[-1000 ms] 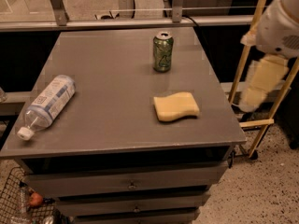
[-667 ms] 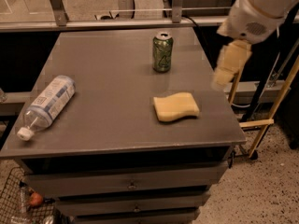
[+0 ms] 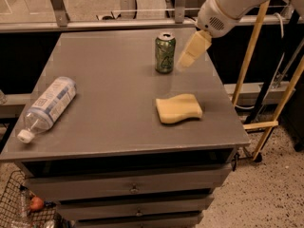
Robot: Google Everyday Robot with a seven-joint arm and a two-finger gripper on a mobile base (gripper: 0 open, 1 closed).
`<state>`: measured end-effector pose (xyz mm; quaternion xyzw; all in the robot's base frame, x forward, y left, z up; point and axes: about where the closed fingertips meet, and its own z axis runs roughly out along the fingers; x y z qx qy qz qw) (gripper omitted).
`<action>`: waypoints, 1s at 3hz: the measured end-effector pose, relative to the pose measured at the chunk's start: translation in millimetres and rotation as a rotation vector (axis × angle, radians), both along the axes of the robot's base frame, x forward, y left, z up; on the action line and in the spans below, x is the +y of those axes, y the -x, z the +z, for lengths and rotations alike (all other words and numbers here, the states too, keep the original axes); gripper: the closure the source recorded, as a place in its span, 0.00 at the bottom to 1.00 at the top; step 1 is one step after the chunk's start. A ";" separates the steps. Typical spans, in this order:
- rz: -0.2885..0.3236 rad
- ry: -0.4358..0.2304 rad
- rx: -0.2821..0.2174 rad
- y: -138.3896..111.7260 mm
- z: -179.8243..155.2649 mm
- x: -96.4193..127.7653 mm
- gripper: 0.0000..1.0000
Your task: Move green can near blue plastic bottle
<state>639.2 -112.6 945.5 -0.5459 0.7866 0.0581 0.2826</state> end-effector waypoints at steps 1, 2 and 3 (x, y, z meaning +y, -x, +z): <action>-0.075 -0.099 -0.037 -31.2 -8.5 20.5 0.00; -0.125 -0.164 -0.064 -54.3 -14.3 34.1 0.00; -0.147 -0.203 -0.074 -72.8 -19.8 47.2 0.00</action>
Offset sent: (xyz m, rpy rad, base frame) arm 0.0832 0.0461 -0.0170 0.2480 -0.1051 -0.1955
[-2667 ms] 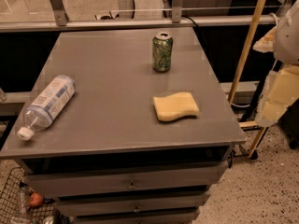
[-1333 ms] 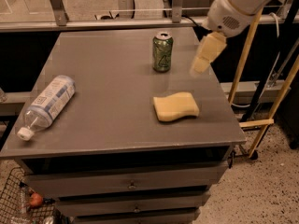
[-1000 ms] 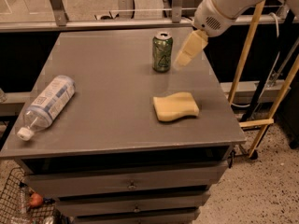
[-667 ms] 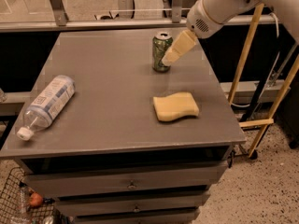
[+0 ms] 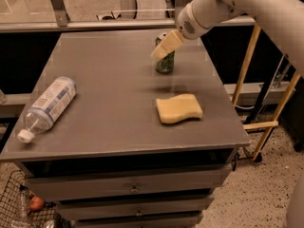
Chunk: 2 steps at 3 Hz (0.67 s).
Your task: Move green can near blue plastic bottle
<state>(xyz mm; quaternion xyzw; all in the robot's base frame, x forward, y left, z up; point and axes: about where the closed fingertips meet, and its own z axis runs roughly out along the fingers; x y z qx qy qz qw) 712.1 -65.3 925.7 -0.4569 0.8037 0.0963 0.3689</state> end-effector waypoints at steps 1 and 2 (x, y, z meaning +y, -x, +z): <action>-0.015 0.000 0.013 -9.3 -9.7 8.1 0.18; -0.021 0.012 0.032 -10.5 -17.3 14.2 0.49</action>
Offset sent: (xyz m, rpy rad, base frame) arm 0.0131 0.0097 -0.0214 -0.0297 0.0406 -0.0505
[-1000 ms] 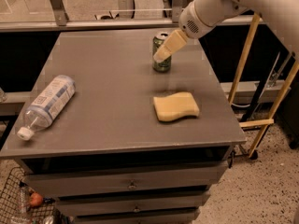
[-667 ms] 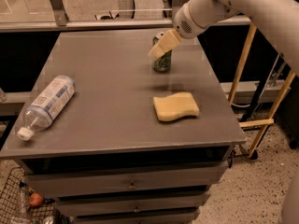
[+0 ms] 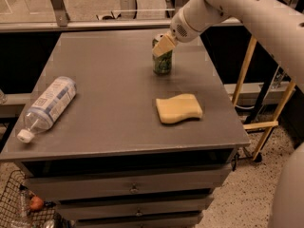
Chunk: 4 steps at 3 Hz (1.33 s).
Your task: Move green can near blue plastic bottle
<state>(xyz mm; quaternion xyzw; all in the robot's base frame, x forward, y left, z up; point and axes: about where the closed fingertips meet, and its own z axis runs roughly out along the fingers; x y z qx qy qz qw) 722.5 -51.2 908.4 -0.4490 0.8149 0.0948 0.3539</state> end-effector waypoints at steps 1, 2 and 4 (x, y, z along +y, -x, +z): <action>0.043 -0.003 0.002 4.5 1.6 11.7 0.73; 0.161 0.001 -0.056 29.8 38.6 34.0 0.96; 0.192 0.018 -0.074 30.7 38.4 36.5 1.00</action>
Offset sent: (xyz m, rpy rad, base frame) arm -0.0718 0.0651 0.1042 -0.0353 -0.1939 0.3777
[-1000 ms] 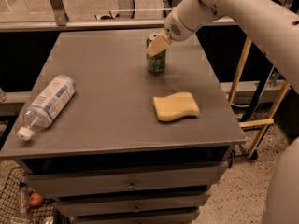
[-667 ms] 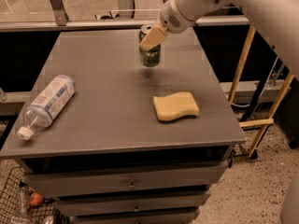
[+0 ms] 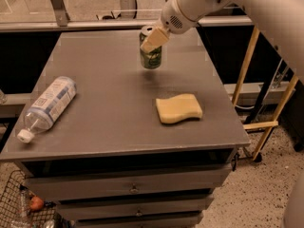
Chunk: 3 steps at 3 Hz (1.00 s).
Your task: Move green can near blue plastic bottle
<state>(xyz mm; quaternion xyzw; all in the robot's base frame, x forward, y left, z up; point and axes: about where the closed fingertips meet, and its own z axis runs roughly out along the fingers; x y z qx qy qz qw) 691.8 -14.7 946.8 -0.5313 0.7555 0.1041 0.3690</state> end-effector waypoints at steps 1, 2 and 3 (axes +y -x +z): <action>0.119 0.006 0.029 15.0 -9.4 33.1 1.00; 0.292 0.012 0.050 46.2 -11.5 78.5 1.00; 0.454 0.012 0.066 77.2 -13.8 119.3 1.00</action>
Offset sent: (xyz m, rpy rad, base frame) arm -0.0925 0.1342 -0.0082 -0.0200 0.0659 0.5320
